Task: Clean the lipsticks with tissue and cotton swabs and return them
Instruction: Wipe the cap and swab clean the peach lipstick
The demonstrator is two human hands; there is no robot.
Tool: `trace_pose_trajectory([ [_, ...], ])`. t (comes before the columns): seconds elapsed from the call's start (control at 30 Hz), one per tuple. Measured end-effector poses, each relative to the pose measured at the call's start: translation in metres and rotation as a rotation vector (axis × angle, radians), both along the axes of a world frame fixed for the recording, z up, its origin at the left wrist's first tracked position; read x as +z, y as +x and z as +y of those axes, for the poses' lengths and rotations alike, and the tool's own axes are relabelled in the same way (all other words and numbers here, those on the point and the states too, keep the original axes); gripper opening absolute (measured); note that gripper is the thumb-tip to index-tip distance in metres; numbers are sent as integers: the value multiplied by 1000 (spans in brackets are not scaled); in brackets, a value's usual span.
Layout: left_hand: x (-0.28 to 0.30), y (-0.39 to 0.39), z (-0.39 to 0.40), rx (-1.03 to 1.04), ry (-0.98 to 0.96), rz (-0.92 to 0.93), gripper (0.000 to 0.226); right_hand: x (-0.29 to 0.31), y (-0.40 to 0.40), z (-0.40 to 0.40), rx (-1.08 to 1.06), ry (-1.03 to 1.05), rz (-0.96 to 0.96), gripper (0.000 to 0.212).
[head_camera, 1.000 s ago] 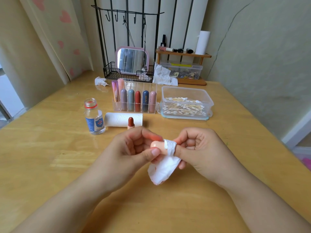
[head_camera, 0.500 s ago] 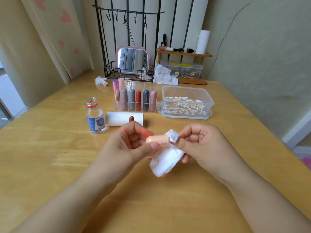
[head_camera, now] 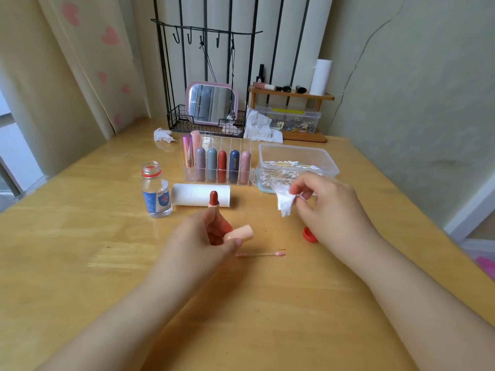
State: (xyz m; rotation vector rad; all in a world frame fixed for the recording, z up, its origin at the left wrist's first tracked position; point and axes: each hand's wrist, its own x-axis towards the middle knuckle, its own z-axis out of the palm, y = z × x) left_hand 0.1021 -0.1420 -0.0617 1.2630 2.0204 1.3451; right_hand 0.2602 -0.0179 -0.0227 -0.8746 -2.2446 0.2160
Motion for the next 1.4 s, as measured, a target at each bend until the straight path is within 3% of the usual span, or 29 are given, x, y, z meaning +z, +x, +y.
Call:
trace_pose_trajectory([
  [0.13, 0, -2, -1, 18, 19, 86, 17, -12, -18, 18, 62, 33, -211, 18],
  [0.27, -2, -2, -2, 39, 40, 166, 20, -31, -25, 27, 82, -134, -374, 16],
  [0.4, -4, -4, 0, 82, 29, 243, 31, -29, -22, 17, 84, -123, -339, 18],
  [0.5, -4, -4, -2, 111, -39, 385, 32, -23, -16, 0, 214, -116, -274, 10],
  [0.63, -2, -3, -2, 138, -177, 507, 30, -34, -12, -15, 318, -100, -382, 8],
  [1.03, -8, -9, 0, 161, -266, 496, 30, -44, -7, -19, 241, -58, -390, 9],
  [1.4, 8, -4, -8, 188, -103, 462, 28, -45, -4, -18, 223, -91, -431, 18],
])
